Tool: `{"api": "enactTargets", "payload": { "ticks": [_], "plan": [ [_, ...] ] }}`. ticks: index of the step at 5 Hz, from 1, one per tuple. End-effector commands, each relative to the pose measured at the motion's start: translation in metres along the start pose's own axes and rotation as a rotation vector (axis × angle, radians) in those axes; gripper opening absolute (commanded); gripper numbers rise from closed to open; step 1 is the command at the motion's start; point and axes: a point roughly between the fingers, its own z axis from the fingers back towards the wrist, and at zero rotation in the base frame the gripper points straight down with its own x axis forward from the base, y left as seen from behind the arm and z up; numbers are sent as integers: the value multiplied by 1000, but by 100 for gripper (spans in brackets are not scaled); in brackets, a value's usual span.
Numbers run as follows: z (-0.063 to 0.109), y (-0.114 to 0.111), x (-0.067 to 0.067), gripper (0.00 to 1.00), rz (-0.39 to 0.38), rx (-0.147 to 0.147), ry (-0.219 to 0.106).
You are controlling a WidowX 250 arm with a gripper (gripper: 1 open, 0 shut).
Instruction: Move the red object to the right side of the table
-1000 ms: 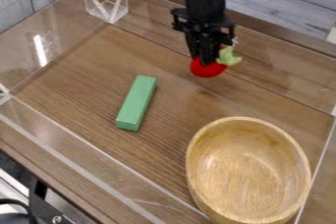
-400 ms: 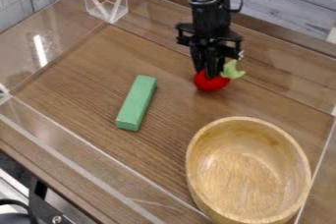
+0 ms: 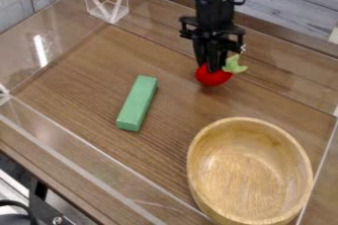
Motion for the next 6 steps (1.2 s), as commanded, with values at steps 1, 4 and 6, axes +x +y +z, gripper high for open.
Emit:
{"api": "enactTargets", "payload": {
  "ticks": [1, 4, 6],
  "plan": [
    [12, -14, 17, 0, 33, 15, -50],
    [-2, -36, 34, 100, 72, 31, -18],
    [-1, -31, 30, 100, 45, 43, 5]
  ]
}}
